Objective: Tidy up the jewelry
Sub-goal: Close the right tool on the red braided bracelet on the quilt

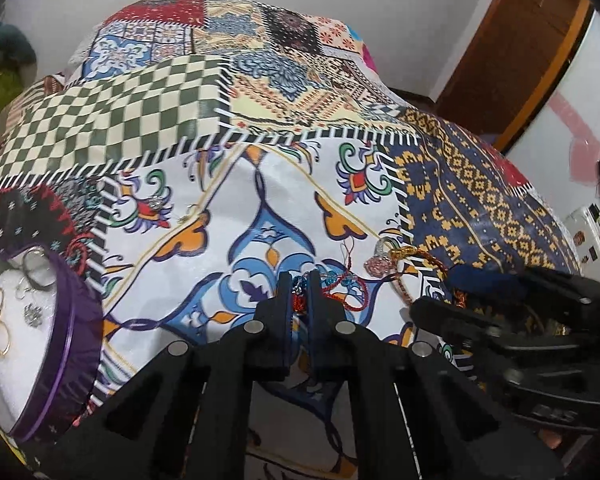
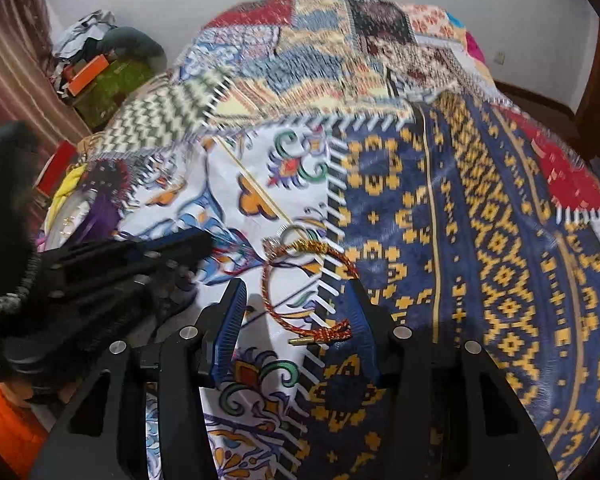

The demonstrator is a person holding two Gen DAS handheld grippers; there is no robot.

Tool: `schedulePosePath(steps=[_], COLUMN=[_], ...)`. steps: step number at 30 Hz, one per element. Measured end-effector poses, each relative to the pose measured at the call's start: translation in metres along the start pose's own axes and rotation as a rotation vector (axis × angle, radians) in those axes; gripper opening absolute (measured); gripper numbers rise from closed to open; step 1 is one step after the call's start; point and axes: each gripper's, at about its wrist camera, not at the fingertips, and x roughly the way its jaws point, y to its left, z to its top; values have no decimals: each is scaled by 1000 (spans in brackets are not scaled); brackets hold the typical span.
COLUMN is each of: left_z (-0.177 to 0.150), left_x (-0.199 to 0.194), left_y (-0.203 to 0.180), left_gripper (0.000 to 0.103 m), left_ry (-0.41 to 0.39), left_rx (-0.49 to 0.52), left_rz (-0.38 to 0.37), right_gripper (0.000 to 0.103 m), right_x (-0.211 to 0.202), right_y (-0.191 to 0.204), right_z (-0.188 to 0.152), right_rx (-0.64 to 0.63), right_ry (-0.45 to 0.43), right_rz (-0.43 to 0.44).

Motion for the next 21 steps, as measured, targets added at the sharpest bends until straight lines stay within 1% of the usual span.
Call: schedulePosePath(steps=[3,5,9,13,15,16,17,18,19,21], left_z=[-3,-4,-6,-7,-7,-8,-9,-10,-10,-8], left_x=[-6,-11,-20,-25,-26,-28,-31,-35,-38,-45], left_y=[3,4,5,7,6,5,5,4,4,5], left_gripper=[4,1,1,1,1,1,1,1,1,1], left_ry=[-16,-28,-49,-58,-60,-63,-68,-73,-81,-94], left_rx=[-5,-9,-14,-13,-13,-13,-13,-13,-14,-16], left_rz=[16,24,32,36,34,33,32,33,35,34], right_gripper=[47,47,47,46,40,30,15,9,6,5], right_x=[6,11,14,18,19,19,19,18,18,15], right_y=[1,2,-2,2,2,0,-2,-5,-7,-11], right_z=[1,2,2,4,4,5,5,5,4,4], right_rx=[-14,-23,-3,-14,-11,-6,2,17,30,50], right_ry=[11,12,-14,-28,-35,-38,-42,-44,-45,-51], right_rz=[-15,-23,-20,-41,-51,-57,-58,-53,-48,-34])
